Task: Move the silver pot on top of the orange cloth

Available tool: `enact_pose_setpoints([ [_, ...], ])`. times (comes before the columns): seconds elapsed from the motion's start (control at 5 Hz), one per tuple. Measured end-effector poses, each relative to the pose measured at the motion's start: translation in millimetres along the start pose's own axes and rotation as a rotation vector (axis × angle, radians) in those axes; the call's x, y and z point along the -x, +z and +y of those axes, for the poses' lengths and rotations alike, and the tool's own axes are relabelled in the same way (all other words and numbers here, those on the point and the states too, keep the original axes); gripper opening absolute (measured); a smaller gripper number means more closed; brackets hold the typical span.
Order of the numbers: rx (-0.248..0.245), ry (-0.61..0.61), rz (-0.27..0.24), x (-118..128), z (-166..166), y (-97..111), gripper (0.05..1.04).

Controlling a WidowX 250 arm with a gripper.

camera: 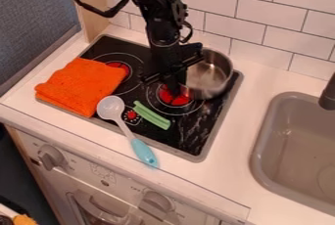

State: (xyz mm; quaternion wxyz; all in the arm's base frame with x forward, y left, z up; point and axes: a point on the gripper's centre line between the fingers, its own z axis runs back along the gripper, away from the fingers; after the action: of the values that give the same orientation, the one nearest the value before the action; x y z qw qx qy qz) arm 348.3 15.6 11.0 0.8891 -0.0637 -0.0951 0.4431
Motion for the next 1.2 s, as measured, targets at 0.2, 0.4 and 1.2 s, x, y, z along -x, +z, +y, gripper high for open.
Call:
enact_pose_setpoints([
  [0.2, 0.008, 0.012, -0.001, 3, 1, 5, 0.073],
  [0.4, 0.06, 0.039, -0.024, -2, 2, 32, 0.073],
  [1.2, 0.008, 0.253, -0.153, -44, 122, 99, 0.073],
])
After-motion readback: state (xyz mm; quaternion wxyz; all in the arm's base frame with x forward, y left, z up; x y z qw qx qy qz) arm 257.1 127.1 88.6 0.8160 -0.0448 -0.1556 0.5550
